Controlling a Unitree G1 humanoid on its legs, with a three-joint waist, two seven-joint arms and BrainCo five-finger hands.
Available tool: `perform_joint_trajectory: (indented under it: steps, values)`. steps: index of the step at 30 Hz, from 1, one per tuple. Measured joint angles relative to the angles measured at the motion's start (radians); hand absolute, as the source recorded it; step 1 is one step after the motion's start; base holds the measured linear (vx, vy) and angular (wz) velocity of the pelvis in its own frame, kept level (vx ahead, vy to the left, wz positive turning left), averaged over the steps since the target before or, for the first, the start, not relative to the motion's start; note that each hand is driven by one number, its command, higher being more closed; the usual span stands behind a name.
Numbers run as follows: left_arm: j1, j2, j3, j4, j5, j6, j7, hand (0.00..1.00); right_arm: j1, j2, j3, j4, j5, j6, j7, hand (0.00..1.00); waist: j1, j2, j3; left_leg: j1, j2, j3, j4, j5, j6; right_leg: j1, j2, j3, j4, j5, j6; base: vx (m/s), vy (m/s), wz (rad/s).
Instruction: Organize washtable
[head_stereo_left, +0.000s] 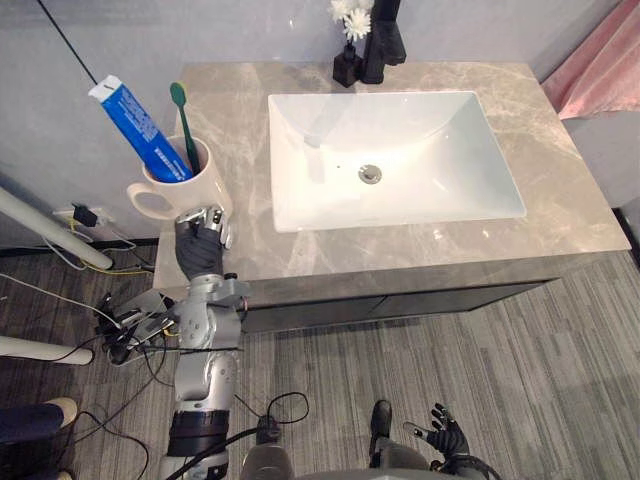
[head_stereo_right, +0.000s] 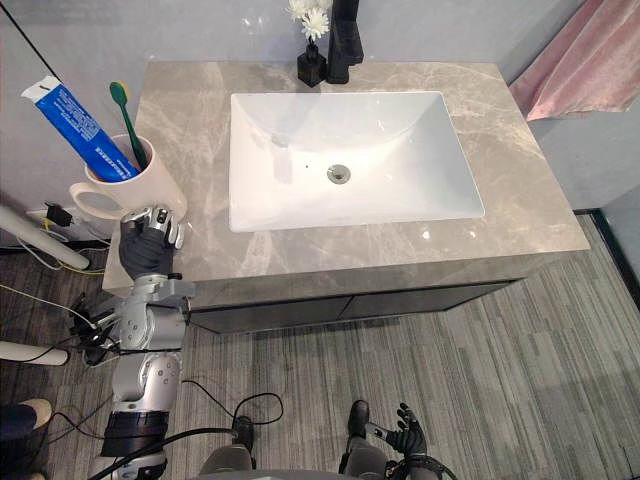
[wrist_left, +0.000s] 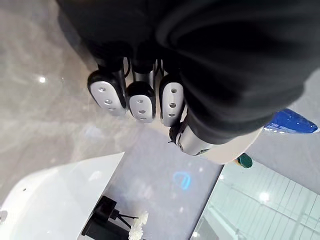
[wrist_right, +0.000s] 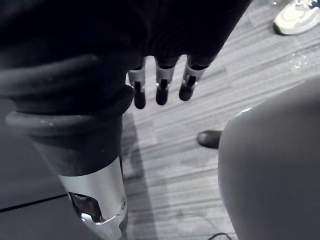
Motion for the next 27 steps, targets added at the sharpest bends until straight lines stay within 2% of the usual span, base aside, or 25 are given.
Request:
perform_joint_trajectory:
  steps: [14, 27]
  values:
    - [-0.045, 0.037, 0.000, 0.022, 0.040, -0.017, 0.004, 1.00, -0.003, -0.019, 0.040, 0.002, 0.001, -0.018, 0.020, 0.00, -0.023, -0.007, 0.021, -0.013, 0.002, -0.001, 0.002, 0.000, 0.000, -0.011, 0.004, 0.013, 0.000, 0.005, 0.000, -0.02, -0.013, -0.02]
    - [-0.048, 0.030, 0.009, 0.031, 0.192, -0.018, 0.023, 1.00, -0.003, -0.019, 0.040, 0.002, 0.001, -0.018, 0.019, 0.00, -0.025, -0.007, 0.033, -0.011, 0.003, -0.004, 0.009, 0.000, 0.000, -0.004, 0.005, 0.013, 0.000, 0.005, 0.000, 0.00, 0.000, 0.00]
